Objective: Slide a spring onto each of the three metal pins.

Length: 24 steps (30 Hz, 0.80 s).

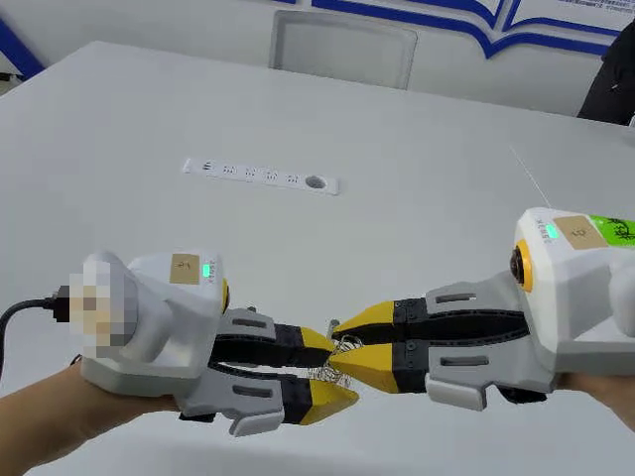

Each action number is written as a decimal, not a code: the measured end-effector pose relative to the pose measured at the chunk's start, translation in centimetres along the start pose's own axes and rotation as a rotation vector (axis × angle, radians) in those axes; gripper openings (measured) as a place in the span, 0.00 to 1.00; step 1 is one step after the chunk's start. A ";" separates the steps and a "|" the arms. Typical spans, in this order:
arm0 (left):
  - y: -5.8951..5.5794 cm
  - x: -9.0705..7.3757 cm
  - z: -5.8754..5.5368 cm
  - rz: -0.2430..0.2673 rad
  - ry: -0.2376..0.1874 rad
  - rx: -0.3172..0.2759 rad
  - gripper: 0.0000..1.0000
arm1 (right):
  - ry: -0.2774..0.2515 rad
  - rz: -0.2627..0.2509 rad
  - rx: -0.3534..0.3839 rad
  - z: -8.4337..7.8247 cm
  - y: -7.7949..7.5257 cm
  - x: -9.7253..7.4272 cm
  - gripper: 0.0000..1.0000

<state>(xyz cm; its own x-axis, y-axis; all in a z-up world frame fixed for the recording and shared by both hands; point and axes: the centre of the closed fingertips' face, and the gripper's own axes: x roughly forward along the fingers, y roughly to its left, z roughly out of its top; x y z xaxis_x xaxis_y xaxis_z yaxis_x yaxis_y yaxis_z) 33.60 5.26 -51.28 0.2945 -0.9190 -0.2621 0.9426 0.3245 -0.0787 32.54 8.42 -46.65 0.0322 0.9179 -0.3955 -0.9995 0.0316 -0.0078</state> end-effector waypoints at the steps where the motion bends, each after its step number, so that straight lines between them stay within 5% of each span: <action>1: 0.0 -0.1 -0.1 0.003 -0.002 -0.007 0.23 | 0.000 -0.006 -0.001 0.0 -0.2 0.0 0.11; 14: 0.8 -2.4 -0.7 0.051 -0.011 -0.021 0.41 | 0.013 -0.090 0.022 -0.9 -2.9 -2.1 0.11; 24: 2.1 -6.4 -2.5 0.145 0.018 -0.042 0.53 | 0.035 -0.241 0.047 -1.9 -7.9 -5.3 0.11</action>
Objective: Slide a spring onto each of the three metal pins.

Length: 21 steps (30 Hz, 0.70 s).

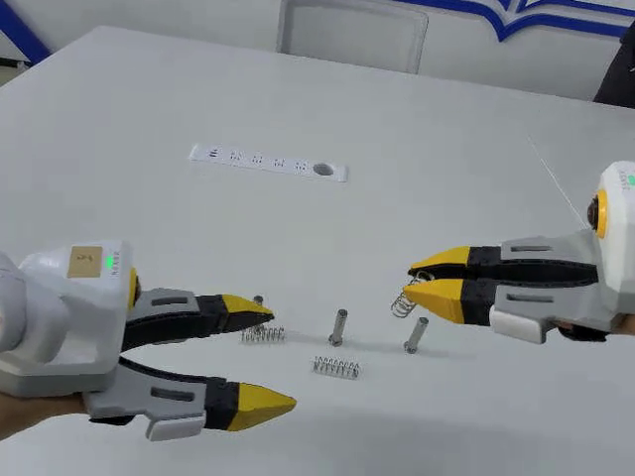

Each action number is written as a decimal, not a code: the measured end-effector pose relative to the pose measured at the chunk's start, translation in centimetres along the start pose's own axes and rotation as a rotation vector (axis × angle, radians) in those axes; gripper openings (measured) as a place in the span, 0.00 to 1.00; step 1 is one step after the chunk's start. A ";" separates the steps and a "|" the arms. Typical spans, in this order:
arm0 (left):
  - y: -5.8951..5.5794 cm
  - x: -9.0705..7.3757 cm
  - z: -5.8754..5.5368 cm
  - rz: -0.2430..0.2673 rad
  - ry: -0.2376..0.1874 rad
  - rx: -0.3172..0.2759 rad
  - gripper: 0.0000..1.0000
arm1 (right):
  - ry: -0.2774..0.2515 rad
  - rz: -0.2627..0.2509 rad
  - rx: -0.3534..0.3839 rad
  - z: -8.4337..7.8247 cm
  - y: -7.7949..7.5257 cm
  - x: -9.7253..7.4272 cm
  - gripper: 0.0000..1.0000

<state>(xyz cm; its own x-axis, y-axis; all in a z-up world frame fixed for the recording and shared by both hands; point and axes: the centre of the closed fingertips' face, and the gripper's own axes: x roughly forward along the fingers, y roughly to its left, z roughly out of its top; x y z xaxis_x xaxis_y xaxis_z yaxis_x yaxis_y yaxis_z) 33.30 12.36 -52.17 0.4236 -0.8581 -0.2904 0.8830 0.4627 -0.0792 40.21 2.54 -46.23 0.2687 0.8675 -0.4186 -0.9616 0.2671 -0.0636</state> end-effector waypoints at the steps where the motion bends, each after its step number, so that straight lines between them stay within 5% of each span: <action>1: 0.2 -0.3 -0.1 0.011 0.001 -0.005 0.54 | 0.003 -0.010 0.001 -0.1 -0.4 -0.1 0.11; 9: 2.7 -2.9 -0.2 0.093 -0.019 -0.064 0.61 | 0.042 -0.089 0.055 -1.7 -3.5 0.2 0.11; 14: 3.4 -3.3 0.0 0.110 -0.022 -0.080 0.68 | 0.095 -0.127 0.056 -3.3 -4.8 0.6 0.11; 18: 3.8 -3.2 -0.3 0.117 -0.016 -0.091 0.71 | 0.106 -0.174 0.131 -4.4 -5.9 0.8 0.11; 21: 4.1 -2.8 -0.7 0.122 0.001 -0.095 0.74 | 0.165 -0.187 0.113 -5.7 -6.2 1.1 0.11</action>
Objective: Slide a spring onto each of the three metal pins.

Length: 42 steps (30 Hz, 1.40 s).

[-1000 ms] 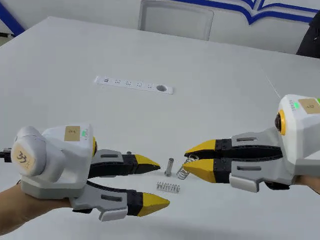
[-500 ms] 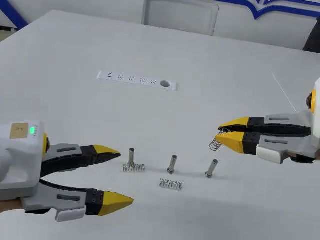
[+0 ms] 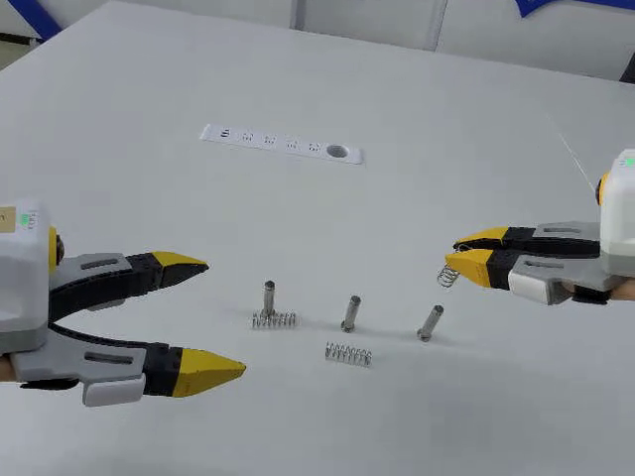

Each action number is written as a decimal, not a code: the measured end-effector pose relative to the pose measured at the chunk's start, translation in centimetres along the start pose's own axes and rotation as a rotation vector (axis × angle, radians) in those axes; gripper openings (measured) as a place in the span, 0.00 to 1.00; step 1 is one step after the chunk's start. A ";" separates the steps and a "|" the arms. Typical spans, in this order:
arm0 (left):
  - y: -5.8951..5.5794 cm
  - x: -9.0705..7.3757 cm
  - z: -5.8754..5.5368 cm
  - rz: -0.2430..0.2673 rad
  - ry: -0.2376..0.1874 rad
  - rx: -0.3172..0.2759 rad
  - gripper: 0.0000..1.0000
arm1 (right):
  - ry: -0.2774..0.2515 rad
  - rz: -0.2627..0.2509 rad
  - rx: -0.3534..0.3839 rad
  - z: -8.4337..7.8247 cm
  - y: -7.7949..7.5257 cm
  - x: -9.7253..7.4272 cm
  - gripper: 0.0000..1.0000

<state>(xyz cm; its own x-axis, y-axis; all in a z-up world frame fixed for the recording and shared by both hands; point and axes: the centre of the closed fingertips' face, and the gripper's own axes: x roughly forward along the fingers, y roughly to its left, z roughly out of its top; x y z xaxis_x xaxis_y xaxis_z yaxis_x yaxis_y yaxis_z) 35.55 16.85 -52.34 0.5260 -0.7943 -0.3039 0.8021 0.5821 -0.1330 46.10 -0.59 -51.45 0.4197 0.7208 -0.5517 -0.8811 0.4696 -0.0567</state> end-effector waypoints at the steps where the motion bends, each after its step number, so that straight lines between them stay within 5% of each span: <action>1: 0.1 0.2 -0.1 0.003 0.005 0.002 0.76 | 0.019 -0.001 0.001 -0.5 0.0 0.2 0.11; 11: 0.5 1.0 -0.2 0.011 0.010 -0.012 0.81 | 0.049 -0.024 0.036 -2.7 -0.7 1.2 0.11; 42: 0.9 0.3 -0.8 0.058 0.010 -0.047 0.81 | 0.085 -0.061 0.077 -5.2 -1.2 3.3 0.11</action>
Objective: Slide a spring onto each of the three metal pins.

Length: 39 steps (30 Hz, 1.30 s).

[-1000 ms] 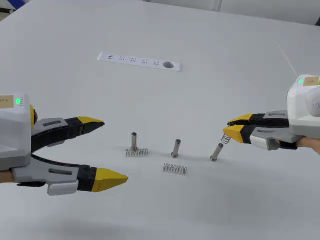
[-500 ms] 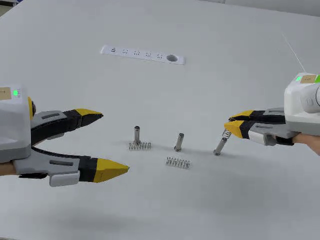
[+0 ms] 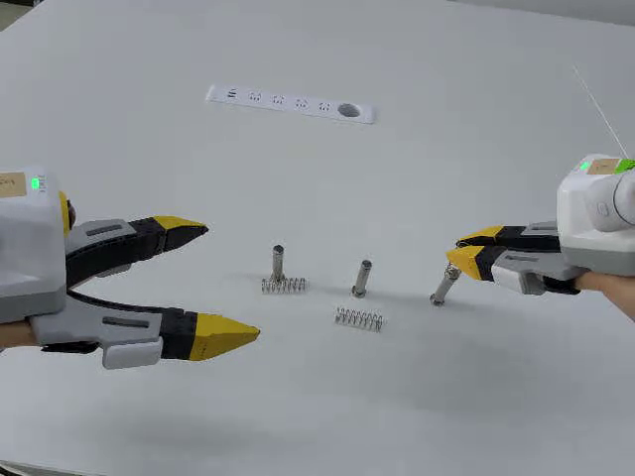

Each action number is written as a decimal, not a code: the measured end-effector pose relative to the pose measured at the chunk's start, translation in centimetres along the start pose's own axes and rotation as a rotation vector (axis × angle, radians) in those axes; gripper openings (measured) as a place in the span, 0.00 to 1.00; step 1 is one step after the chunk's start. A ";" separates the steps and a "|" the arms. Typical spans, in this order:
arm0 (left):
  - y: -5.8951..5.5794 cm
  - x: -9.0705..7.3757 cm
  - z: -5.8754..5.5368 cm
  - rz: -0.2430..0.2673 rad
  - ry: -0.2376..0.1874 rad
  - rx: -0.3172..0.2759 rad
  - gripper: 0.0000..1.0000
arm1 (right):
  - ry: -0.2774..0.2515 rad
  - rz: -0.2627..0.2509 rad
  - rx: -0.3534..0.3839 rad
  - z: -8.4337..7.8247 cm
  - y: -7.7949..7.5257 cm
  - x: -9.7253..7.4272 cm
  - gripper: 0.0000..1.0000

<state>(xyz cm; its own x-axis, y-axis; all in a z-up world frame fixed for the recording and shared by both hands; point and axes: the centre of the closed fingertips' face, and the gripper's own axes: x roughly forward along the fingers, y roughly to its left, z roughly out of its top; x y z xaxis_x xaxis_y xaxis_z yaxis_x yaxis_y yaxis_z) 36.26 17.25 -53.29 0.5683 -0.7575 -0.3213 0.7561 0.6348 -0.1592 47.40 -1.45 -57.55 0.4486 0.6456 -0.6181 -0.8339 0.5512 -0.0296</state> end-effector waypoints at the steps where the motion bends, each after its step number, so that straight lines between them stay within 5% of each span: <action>1: 0.0 0.0 0.0 0.000 0.002 0.000 0.81 | 0.001 -0.002 0.000 -0.1 0.0 0.1 0.11; 26: -0.2 -0.3 -1.0 -0.001 0.034 -0.010 0.80 | 0.054 -0.010 -0.073 -3.2 0.5 2.5 0.12; 39: -0.1 -0.2 0.0 0.001 0.010 -0.016 0.80 | 0.076 -0.019 -0.079 -4.0 0.1 2.8 0.12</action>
<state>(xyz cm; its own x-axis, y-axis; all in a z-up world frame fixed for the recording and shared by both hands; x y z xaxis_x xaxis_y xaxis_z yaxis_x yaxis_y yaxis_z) 36.06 17.35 -53.20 0.5658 -0.7554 -0.3306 0.7503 0.6379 -0.1737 47.27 -1.69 -62.43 0.4416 0.5918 -0.6744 -0.8496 0.5174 -0.1023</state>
